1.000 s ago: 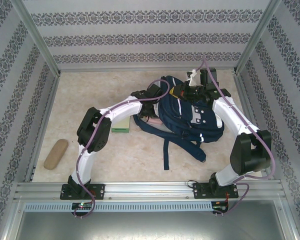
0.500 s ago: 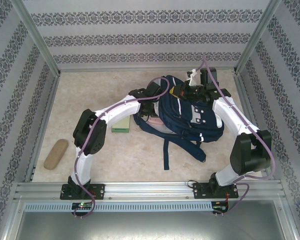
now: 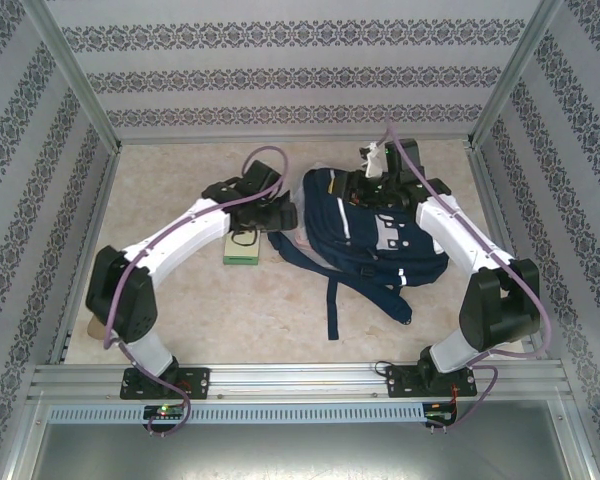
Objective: Pack the student bag
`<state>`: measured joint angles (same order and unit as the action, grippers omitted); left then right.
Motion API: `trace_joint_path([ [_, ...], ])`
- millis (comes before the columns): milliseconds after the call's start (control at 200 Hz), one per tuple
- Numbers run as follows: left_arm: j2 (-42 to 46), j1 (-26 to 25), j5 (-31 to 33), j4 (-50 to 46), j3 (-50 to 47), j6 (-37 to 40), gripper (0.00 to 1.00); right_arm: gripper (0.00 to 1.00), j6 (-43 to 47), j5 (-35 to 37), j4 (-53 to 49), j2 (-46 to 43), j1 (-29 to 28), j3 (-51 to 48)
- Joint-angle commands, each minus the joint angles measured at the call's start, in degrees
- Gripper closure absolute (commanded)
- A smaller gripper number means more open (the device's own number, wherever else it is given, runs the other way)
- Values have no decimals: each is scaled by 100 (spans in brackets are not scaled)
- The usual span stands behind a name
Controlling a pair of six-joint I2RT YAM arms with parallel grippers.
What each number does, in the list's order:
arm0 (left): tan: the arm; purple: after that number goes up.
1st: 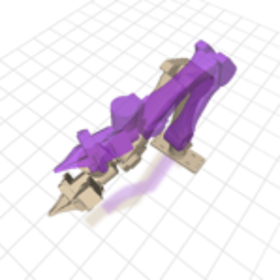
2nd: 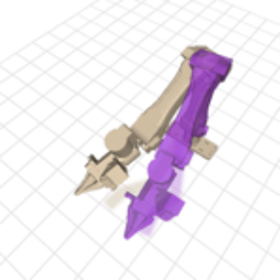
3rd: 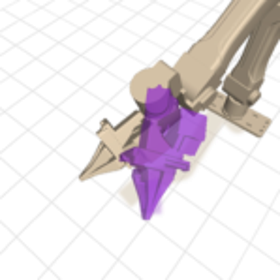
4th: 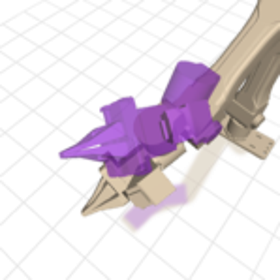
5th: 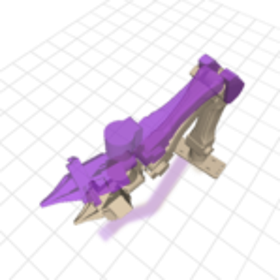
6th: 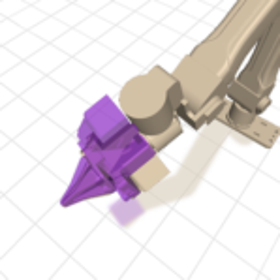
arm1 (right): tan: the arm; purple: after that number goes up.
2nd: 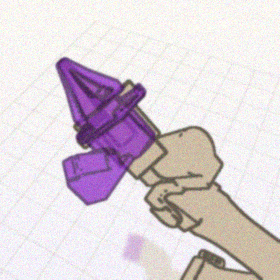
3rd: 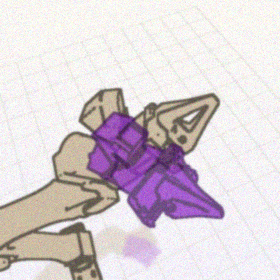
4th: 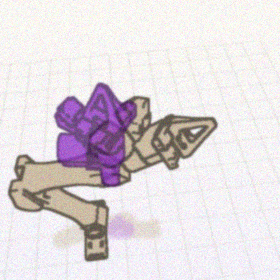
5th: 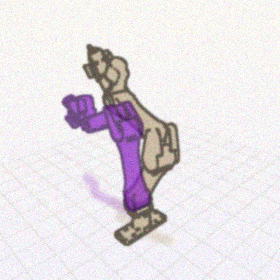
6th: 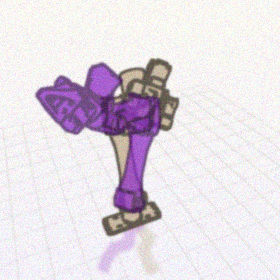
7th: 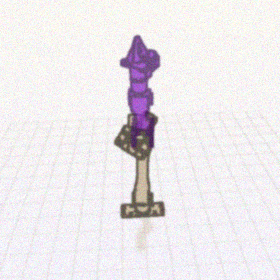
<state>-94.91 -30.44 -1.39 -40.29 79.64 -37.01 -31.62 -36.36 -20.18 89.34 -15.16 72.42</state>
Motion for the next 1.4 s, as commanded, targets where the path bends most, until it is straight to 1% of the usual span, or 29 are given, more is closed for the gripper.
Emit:
trace_joint_path([
  [0,493,406,162,-90,-619,-302,0,59,432,1156,-485,80,-217,268],
  [90,859,771,61,33,-1134,-367,0,59,546,1764,-645,74,-521,442],
  [190,1108,1115,-136,150,-1642,-553,0,58,719,2227,-783,165,-966,706],
  [270,1291,1270,-358,324,-2032,-810,0,59,832,2211,-777,386,-1331,945],
  [380,1530,1288,-513,628,-2531,-1291,0,65,927,1914,-807,998,-1797,1428],
  [520,1987,1315,-174,602,-2999,-1879,0,77,1058,1746,-962,1967,-2340,2257],
  [590,2286,1332,125,375,-3130,-2090,0,84,1115,1784,-1049,2489,-2544,2718],
  [694,2728,1378,374,116,-3261,-2173,0,90,1224,1831,-1273,3238,-2789,3421],
  [814,3071,1409,525,-202,-3372,-2284,0,96,1272,2037,-1519,3870,-2958,3926],
  [934,3330,1452,686,-515,-3353,-2163,0,98,1289,2072,-1589,4151,-3025,3853],
  [1089,3624,1586,1246,-1096,-2959,-1723,0,98,1322,2058,-1515,4227,-3146,3446],
  [1169,3694,1632,1431,-1268,-2782,-1556,0,98,1317,2061,-1519,4282,-3251,3341],
  [1299,3708,1670,1468,-1363,-2698,-1517,0,98,1199,2053,-1395,4348,-3374,3127],
  [1394,3706,1672,1399,-1338,-2739,-1519,0,98,1047,1869,-1357,4459,-3492,3173],
])
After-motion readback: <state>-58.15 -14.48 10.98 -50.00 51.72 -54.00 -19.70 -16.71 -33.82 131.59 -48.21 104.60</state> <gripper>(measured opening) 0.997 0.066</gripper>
